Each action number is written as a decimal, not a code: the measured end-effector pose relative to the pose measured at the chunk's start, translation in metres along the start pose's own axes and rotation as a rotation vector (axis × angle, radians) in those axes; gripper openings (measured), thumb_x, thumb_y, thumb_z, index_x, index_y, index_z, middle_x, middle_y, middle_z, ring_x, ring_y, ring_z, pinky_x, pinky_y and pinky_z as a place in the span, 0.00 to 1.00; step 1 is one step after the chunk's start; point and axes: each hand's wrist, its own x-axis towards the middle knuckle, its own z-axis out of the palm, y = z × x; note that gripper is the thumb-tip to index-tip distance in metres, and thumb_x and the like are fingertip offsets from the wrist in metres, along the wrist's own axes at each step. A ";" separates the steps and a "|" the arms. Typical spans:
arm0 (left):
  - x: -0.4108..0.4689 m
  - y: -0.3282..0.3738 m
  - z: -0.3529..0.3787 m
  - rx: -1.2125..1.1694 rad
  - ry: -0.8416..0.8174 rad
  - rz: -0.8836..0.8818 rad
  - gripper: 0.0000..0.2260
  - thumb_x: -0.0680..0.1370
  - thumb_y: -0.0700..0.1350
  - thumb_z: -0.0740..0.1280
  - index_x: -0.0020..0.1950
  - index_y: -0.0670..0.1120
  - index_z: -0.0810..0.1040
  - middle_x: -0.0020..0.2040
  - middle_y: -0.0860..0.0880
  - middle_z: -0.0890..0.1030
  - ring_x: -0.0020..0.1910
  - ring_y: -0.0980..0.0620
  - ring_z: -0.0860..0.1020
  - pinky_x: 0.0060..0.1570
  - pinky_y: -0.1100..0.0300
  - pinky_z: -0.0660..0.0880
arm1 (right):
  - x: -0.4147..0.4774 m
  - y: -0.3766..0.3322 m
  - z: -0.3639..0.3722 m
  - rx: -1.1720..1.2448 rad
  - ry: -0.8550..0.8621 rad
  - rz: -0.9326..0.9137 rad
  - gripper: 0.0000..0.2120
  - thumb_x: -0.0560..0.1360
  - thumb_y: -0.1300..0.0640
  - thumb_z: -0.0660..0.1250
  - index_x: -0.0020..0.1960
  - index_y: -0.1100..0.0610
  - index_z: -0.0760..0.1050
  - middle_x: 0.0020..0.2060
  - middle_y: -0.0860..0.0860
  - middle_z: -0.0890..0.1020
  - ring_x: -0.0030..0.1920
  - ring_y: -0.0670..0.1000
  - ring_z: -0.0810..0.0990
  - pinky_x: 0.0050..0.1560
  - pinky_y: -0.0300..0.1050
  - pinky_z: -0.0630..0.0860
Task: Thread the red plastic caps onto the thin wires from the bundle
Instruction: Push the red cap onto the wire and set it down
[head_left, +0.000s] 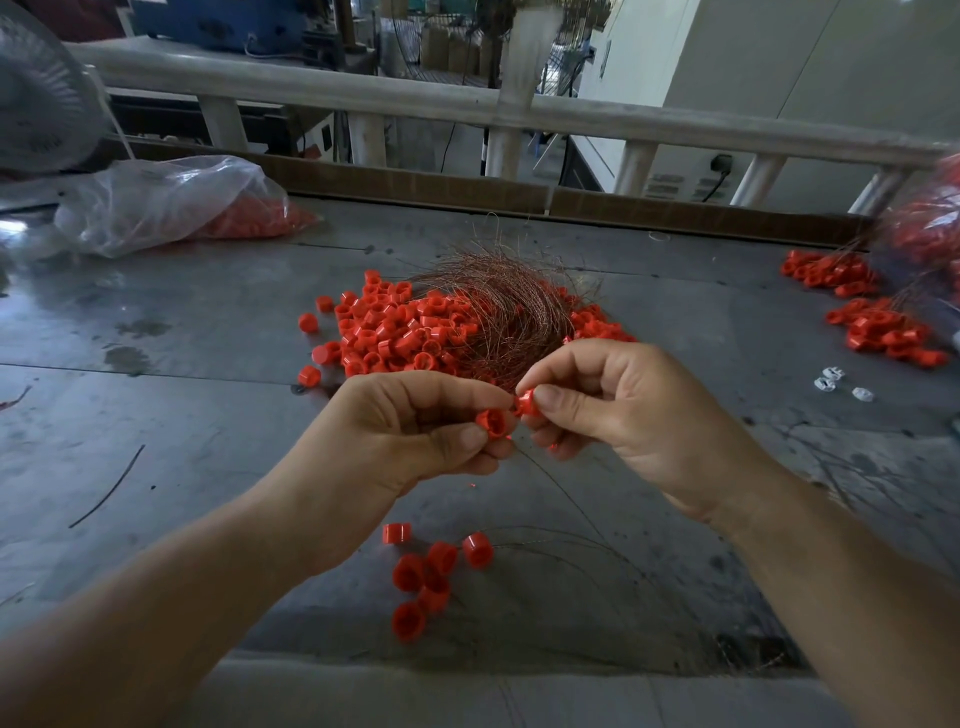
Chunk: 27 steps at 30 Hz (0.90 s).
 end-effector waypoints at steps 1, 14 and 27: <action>0.000 0.000 0.000 0.002 -0.001 -0.001 0.13 0.62 0.38 0.67 0.42 0.49 0.85 0.40 0.47 0.85 0.39 0.52 0.83 0.37 0.67 0.77 | 0.000 0.000 0.000 0.004 0.003 0.004 0.08 0.74 0.67 0.63 0.41 0.56 0.76 0.29 0.48 0.81 0.30 0.43 0.80 0.30 0.34 0.75; 0.000 -0.001 -0.001 0.019 0.018 0.010 0.13 0.63 0.38 0.66 0.42 0.50 0.85 0.40 0.46 0.85 0.39 0.52 0.83 0.38 0.66 0.77 | -0.001 0.000 0.009 -0.196 0.072 -0.154 0.11 0.70 0.61 0.69 0.44 0.46 0.74 0.34 0.42 0.80 0.34 0.40 0.79 0.36 0.31 0.74; 0.002 -0.001 0.001 0.038 0.121 -0.005 0.09 0.61 0.36 0.67 0.35 0.46 0.83 0.35 0.45 0.83 0.35 0.51 0.82 0.35 0.66 0.78 | -0.004 0.003 0.023 -0.173 0.133 -0.211 0.13 0.64 0.65 0.74 0.40 0.48 0.79 0.35 0.45 0.83 0.38 0.43 0.82 0.41 0.35 0.78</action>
